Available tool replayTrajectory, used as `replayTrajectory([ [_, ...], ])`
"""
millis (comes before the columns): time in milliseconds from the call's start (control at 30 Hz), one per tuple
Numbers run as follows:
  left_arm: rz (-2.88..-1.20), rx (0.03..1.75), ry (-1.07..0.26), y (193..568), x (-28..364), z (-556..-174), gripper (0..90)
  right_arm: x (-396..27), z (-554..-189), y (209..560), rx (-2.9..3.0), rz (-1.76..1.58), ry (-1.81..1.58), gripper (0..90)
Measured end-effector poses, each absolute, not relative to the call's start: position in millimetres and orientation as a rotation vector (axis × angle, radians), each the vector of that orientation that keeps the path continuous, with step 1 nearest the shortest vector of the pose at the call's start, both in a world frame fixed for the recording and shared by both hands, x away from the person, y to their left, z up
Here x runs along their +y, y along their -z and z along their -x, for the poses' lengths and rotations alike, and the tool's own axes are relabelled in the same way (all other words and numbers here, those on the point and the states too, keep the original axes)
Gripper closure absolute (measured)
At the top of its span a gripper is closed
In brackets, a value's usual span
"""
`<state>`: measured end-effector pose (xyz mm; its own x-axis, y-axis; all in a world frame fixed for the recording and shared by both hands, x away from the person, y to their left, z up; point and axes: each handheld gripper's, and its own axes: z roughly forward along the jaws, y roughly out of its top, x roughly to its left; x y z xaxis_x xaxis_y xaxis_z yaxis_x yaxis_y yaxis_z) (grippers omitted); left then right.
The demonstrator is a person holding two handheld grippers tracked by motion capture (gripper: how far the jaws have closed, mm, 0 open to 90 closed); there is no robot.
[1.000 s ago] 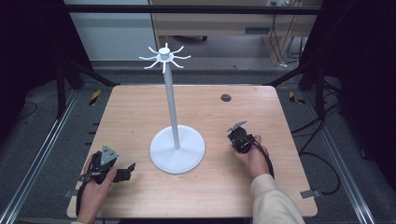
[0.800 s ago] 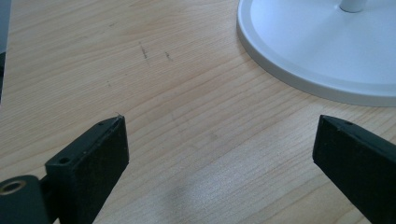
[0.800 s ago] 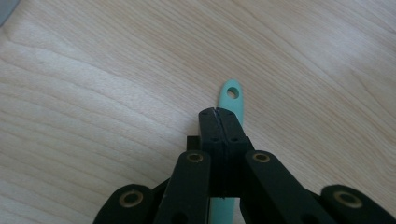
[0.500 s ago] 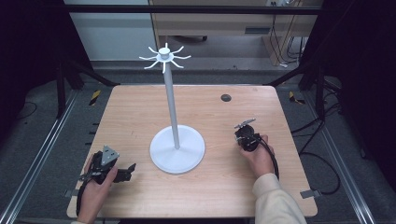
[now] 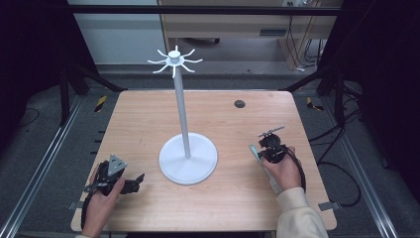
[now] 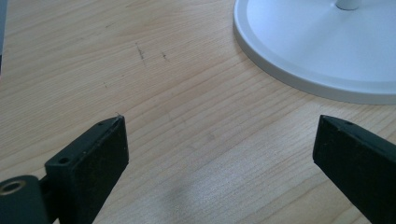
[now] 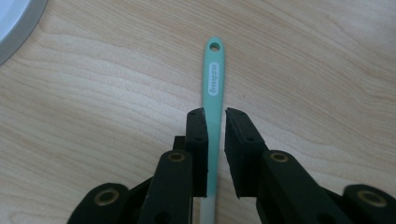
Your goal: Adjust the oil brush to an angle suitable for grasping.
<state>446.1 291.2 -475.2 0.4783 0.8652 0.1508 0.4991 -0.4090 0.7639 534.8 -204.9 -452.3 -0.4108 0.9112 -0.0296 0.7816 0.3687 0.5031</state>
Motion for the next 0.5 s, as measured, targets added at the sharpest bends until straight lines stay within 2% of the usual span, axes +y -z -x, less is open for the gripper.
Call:
replayTrajectory([
  [100,-2.075,1.12,-0.72,475.0,291.3,-445.9,3.1,-206.8,-533.0,450.9,2.36,-1.515,-0.589,66.9],
  [200,-2.077,1.12,-0.718,475.2,291.1,-446.0,3.1,-208.3,-532.6,451.7,2.39,-1.532,-0.564,62.7],
  [333,-2.078,1.121,-0.719,475.2,291.2,-446.1,3.1,-208.5,-531.5,451.8,2.408,-1.553,-0.522,61.8],
  [500,-2.081,1.119,-0.717,475.2,291.0,-446.0,3.1,-208.2,-529.1,453.3,2.458,-1.544,-0.466,65.9],
])
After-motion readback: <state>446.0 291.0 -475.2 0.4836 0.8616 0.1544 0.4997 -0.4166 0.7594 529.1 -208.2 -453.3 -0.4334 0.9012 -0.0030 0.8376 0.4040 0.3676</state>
